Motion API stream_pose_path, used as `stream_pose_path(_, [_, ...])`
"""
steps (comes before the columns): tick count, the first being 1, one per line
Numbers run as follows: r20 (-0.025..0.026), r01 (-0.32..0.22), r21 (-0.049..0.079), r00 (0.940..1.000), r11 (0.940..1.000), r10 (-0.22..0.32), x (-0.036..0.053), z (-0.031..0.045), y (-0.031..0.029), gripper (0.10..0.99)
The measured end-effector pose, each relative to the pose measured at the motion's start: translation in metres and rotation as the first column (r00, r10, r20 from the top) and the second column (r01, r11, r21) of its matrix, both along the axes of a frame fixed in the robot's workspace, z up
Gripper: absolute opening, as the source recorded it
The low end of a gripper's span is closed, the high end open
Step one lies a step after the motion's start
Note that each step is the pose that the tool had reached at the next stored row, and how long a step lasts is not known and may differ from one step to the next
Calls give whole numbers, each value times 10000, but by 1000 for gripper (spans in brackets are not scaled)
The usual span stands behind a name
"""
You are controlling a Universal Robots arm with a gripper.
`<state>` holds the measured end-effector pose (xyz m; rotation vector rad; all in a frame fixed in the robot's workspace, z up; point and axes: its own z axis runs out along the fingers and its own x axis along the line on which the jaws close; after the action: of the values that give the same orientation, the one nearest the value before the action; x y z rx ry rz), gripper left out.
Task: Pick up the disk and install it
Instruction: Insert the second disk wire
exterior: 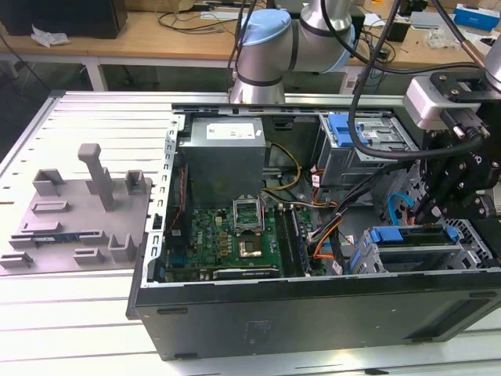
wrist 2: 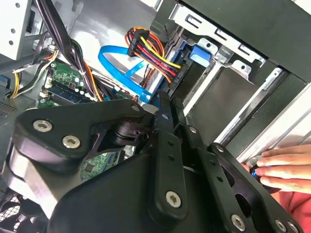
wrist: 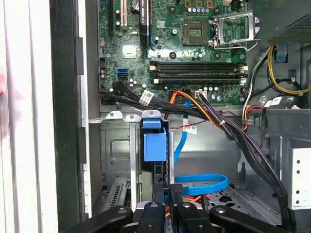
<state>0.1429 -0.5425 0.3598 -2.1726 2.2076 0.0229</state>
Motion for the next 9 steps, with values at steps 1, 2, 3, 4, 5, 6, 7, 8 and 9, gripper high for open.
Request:
stream_pose_path(1, [0,0,-2,10000,10000,0,0,0,1,161])
stream_pose_path(2, [0,0,-1,10000,10000,0,0,-2,3,161])
stream_pose_path(3, [0,0,-2,10000,10000,0,0,-3,3,161])
stream_pose_path(4, [0,0,-4,10000,10000,0,0,-4,3,161])
stream_pose_path(5, [0,1,-4,10000,10000,-1,1,-5,3,161])
stream_pose_path(6, [0,1,-3,10000,10000,-1,3,-6,3,161])
stream_pose_path(7, [0,0,-2,10000,10000,0,6,-7,3,161])
stream_pose_path(8, [0,1,-1,10000,10000,-1,11,-8,3,161])
stream_pose_path(9, [0,0,-1,10000,10000,0,14,-10,3,161])
